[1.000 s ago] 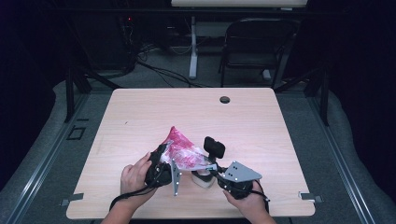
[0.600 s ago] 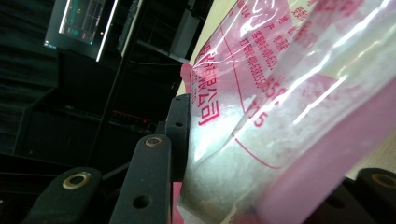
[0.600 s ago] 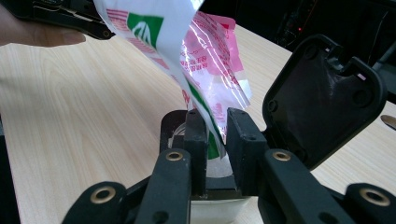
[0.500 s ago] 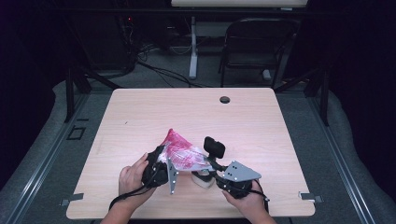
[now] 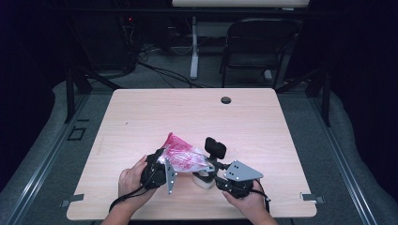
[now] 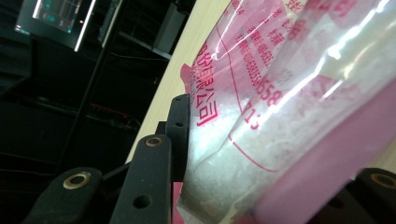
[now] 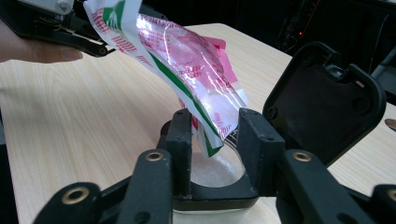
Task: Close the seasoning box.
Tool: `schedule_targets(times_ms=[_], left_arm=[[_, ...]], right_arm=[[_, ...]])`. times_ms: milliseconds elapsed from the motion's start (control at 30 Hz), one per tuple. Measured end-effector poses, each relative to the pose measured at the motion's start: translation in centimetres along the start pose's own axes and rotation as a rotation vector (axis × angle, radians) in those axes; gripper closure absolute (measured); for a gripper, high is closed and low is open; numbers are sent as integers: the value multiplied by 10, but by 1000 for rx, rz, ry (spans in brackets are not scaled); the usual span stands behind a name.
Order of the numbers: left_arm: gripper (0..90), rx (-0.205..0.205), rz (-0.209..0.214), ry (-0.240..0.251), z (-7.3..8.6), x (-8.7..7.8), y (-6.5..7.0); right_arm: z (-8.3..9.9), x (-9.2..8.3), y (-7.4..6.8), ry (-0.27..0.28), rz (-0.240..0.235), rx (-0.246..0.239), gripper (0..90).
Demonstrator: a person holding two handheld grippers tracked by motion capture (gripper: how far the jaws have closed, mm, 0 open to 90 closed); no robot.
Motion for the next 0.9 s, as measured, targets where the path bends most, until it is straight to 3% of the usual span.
schedule_targets(times_ms=[133, 333, 567, 900], left_arm=[[704, -30, 20, 16, 2, 3, 1], [705, -33, 45, 11, 7, 4, 0], [706, -103, 87, 42, 12, 8, -1], [707, -149, 140, 46, 16, 10, -2]], right_arm=[[0, 0, 0, 3, 1, 3, 621], [1, 1, 1, -2, 6, 8, 594], [1, 1, 1, -4, 8, 13, 576], [2, 2, 2, -6, 11, 24, 568]])
Point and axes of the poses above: each handheld gripper's, and its own axes: x roughly forward along the jaws, z roughly out of its underside, y roughly to its right, the point moved 4 cm from there along x, roughly forward along the jaws, and after that the axes turned 13 degrees about z, right-handed, at the moved point
